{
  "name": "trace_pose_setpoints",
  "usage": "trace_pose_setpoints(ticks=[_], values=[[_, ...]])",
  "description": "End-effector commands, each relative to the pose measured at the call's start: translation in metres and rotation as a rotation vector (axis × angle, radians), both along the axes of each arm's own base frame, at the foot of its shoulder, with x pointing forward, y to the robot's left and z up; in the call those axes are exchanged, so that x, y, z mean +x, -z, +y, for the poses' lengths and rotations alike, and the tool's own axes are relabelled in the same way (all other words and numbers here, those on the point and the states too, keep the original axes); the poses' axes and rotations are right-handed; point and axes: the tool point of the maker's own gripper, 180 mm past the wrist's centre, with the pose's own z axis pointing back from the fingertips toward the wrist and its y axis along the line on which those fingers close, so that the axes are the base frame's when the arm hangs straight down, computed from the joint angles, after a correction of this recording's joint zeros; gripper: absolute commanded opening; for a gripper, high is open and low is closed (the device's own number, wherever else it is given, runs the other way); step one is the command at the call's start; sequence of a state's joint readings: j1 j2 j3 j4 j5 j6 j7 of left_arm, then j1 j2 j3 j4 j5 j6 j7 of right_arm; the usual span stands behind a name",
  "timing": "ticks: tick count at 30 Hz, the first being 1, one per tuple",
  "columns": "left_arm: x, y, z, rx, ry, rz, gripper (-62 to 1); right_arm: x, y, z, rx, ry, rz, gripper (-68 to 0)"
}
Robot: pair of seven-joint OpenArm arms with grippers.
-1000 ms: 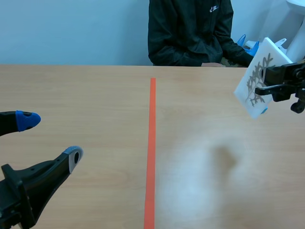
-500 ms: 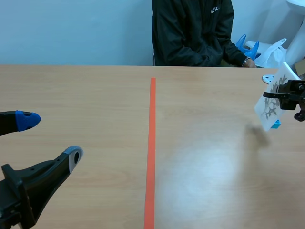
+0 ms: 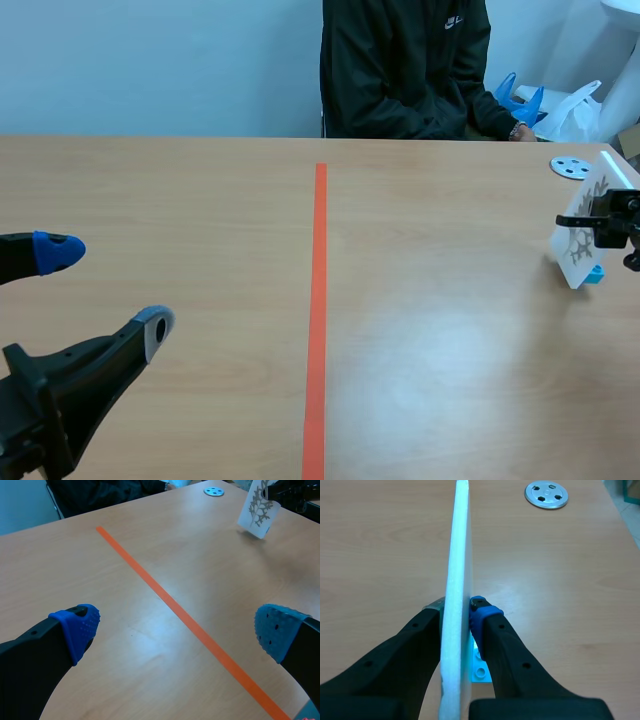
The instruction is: Sort the leaf by its shape. The table is split by an orange tape line. A compound leaf with several leaflets goes to the left side, a simple leaf with one blade goes to the right side. Return to the home posture when a red brick is placed on the table.
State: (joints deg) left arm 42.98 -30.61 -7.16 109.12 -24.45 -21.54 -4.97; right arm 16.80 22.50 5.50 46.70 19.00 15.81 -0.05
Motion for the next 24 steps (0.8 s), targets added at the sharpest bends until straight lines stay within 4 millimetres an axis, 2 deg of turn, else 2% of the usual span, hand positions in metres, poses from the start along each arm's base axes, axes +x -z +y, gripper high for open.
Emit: trace_pose_setpoints(ticks=[1,4,8,18,21,24], values=[[0.002,-0.012,-0.006,-0.031,0.008,-0.034,1.4,0.007,-0.015,-0.003,-0.013,-0.003,-0.037,-65.7],[0.002,-0.012,-0.006,-0.031,0.008,-0.035,1.4,0.006,-0.013,-0.003,-0.012,-0.003,-0.023,-62.2],[0.002,-0.012,-0.006,-0.031,0.008,-0.034,1.4,0.006,-0.011,-0.004,-0.011,-0.002,-0.015,-61.6],[0.002,-0.012,-0.006,-0.031,0.008,-0.034,1.4,0.006,-0.015,-0.006,-0.013,-0.003,-0.02,-43.6],[0.002,-0.012,-0.006,-0.031,0.008,-0.034,1.4,0.008,-0.025,-0.01,-0.006,-0.004,-0.043,-36.5],[0.002,-0.012,-0.006,-0.031,0.008,-0.034,1.4,0.009,-0.035,-0.016,-0.026,-0.004,-0.044,-32.9]])
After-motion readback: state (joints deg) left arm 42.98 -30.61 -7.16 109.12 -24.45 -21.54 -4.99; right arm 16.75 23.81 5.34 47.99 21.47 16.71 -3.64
